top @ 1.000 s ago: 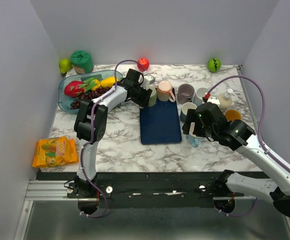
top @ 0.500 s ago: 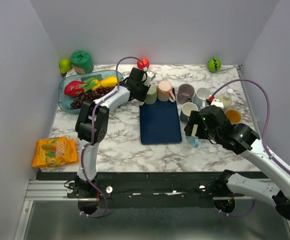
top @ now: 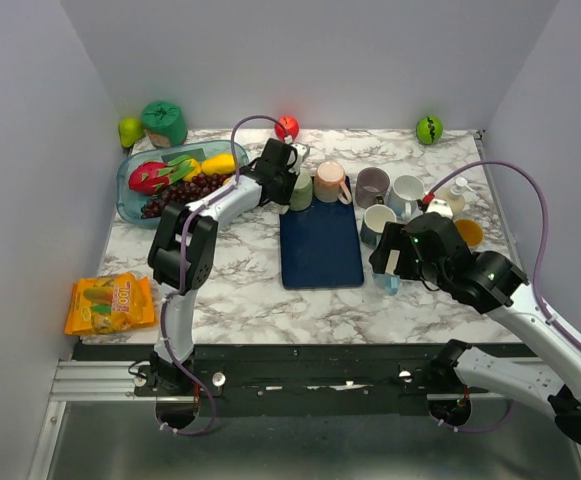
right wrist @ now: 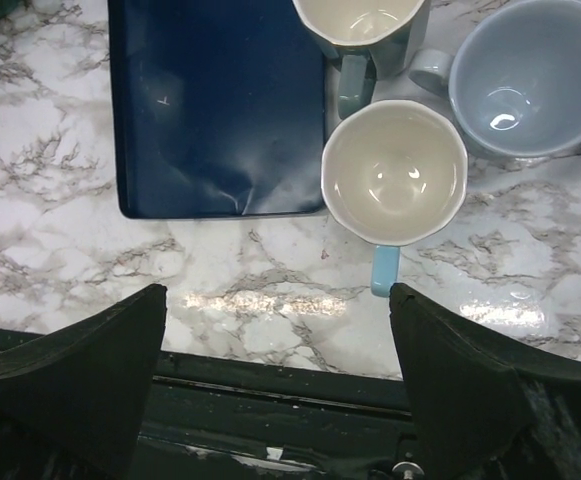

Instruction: Turn the mug right side up

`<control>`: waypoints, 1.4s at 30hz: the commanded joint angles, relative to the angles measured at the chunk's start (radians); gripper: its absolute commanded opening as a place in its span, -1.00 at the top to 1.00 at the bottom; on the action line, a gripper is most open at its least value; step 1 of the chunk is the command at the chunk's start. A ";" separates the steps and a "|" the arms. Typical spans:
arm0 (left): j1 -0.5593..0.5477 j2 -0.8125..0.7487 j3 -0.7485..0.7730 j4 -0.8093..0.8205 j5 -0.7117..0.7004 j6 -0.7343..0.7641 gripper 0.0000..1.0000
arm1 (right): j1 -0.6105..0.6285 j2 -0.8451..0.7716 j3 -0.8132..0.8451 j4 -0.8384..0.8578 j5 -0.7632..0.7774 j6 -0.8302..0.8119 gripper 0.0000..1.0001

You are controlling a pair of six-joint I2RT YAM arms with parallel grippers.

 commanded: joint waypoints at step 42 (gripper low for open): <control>-0.629 -0.995 -0.371 0.512 -0.167 -1.000 1.00 | 0.003 -0.227 0.039 0.699 -0.611 0.186 -0.88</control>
